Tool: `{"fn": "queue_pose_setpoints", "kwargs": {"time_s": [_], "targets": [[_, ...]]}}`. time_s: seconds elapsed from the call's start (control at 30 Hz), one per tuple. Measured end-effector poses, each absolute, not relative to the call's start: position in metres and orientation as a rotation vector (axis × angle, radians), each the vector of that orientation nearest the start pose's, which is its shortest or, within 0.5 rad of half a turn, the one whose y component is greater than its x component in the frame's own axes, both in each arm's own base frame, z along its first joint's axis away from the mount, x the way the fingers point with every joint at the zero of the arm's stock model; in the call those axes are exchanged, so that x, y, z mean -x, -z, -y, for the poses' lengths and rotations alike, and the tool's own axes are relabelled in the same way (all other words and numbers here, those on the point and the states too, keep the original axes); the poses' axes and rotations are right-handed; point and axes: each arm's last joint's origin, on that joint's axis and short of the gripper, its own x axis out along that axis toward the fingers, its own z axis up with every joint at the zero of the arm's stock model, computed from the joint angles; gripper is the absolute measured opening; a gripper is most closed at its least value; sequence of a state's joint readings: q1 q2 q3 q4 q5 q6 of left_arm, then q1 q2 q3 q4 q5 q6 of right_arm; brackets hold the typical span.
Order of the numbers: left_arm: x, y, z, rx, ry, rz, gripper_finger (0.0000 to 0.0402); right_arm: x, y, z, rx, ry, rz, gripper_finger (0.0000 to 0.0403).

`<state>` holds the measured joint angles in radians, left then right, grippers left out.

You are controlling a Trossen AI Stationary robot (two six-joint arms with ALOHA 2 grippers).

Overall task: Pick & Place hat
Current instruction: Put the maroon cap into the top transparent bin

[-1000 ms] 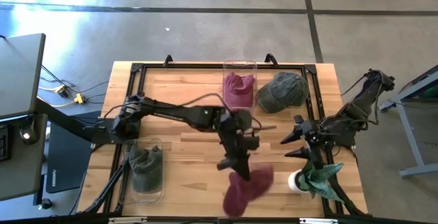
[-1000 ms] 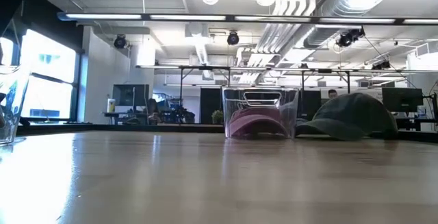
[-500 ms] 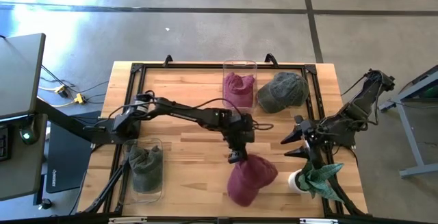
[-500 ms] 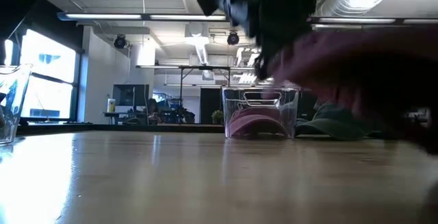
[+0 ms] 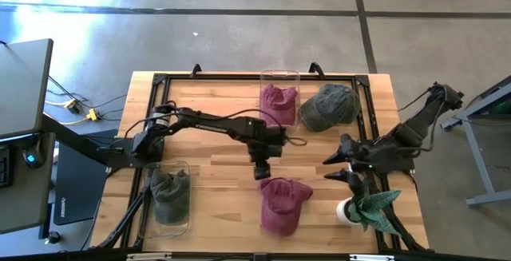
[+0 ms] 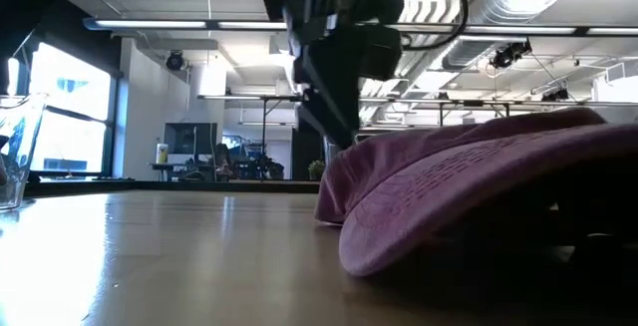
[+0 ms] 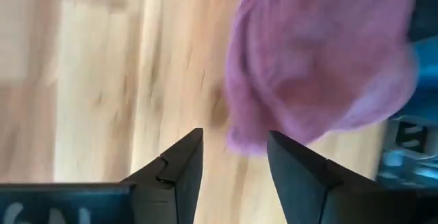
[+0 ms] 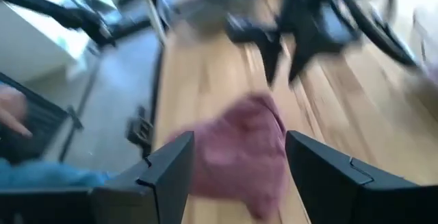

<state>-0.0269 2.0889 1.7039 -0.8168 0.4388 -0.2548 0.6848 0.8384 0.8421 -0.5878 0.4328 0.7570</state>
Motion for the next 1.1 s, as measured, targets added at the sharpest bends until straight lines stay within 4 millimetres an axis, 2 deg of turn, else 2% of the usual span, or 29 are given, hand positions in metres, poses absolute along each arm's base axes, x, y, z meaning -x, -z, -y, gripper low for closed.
{"fn": "queue_pose_setpoints", "kwargs": {"time_s": [0.13, 0.23, 0.3, 0.47, 0.63, 0.77, 0.93, 1.1], "targets": [[-0.42, -0.232, 0.048, 0.352, 0.194, -1.227, 0.0156, -0.154, -0.294, -0.087, -0.47, -0.016, -0.72, 0.0224], [-0.412, -0.249, 0.065, 0.337, 0.183, -1.198, 0.0146, -0.17, -0.28, -0.079, -0.537, -0.047, -0.832, 0.0224], [-0.411, -0.253, 0.075, 0.353, 0.177, -1.173, 0.0137, -0.181, -0.264, -0.073, -0.6, -0.086, -0.896, 0.0224], [-0.407, -0.229, 0.092, 0.455, 0.15, -1.208, 0.0107, -0.195, -0.204, -0.062, -0.799, -0.188, -1.001, 0.0224], [-0.406, -0.203, 0.108, 0.595, 0.145, -1.148, 0.0074, -0.195, -0.157, -0.05, -1.024, -0.117, -1.012, 0.0224], [-0.406, -0.199, 0.122, 0.63, 0.143, -1.078, 0.0057, -0.197, -0.14, -0.046, -1.119, -0.126, -0.93, 0.0224], [-0.406, -0.2, 0.136, 0.61, 0.113, -1.016, 0.0051, -0.198, -0.119, -0.044, -1.183, -0.08, -0.948, 0.0224], [-0.408, -0.202, 0.136, 0.578, 0.048, -0.953, 0.005, -0.216, -0.113, -0.048, -1.198, -0.157, -0.91, 0.0224]]}}
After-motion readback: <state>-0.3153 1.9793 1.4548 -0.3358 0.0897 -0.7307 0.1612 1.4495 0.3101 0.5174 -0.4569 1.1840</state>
